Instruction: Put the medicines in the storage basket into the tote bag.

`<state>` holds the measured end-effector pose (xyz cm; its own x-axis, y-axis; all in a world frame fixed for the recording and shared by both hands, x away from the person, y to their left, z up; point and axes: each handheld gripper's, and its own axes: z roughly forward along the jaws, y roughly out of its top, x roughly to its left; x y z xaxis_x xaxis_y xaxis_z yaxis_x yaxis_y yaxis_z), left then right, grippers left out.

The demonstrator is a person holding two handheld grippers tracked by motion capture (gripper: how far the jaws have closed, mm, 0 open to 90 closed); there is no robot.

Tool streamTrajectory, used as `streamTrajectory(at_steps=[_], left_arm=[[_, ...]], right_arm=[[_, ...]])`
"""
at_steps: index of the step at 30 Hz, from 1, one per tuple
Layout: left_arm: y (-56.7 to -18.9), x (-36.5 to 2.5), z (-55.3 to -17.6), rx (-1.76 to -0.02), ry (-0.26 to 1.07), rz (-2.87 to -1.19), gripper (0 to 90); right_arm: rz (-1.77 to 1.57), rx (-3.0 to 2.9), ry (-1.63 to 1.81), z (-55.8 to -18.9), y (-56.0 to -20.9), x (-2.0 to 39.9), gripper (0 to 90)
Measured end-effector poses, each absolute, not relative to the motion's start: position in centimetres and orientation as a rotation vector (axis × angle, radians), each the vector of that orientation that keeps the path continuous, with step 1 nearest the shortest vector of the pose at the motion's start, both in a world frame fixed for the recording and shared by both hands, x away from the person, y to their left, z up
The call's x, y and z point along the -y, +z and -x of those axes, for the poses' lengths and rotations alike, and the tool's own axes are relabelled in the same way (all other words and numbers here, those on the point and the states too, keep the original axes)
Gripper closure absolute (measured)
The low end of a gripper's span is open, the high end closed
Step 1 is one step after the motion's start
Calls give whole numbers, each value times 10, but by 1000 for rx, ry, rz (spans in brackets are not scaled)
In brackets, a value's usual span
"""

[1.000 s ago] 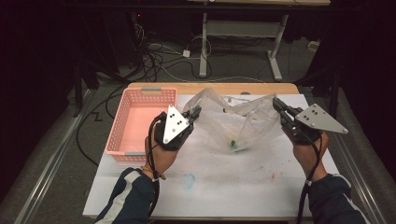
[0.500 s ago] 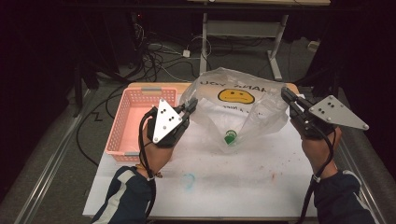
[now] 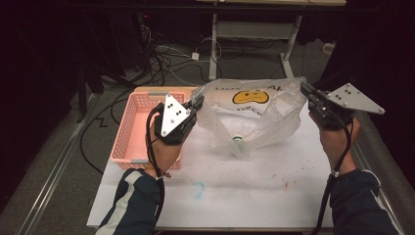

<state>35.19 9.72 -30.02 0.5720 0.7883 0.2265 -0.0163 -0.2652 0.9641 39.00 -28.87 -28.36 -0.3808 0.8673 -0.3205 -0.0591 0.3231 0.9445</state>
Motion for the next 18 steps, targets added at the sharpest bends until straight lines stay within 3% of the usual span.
streamTrajectory(at_steps=[12, 18], left_arm=[[-306, -97, -382, -728, 939, -1677, 850], [-287, -101, -378, -723, 947, -1645, 852]], right_arm=[[-833, -1618, 1099, -427, -294, 302, 900], [-828, -1590, 1093, -426, -277, 306, 900]])
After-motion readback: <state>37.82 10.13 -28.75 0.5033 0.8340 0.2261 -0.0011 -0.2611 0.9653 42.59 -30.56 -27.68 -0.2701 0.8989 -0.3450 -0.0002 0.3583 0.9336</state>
